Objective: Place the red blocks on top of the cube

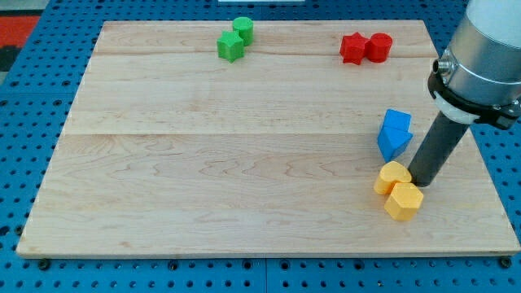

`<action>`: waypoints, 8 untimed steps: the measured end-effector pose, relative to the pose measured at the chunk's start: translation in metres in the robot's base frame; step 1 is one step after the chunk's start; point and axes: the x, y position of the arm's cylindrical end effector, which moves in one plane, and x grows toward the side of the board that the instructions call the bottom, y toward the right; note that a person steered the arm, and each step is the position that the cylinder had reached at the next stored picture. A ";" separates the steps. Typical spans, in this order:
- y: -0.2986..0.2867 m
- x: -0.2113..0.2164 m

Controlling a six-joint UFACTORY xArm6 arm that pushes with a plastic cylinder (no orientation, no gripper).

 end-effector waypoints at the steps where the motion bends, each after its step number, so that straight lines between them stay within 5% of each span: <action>1: 0.033 -0.021; 4: 0.095 -0.185; 6: 0.070 -0.285; 7: 0.036 -0.291; 8: 0.005 -0.249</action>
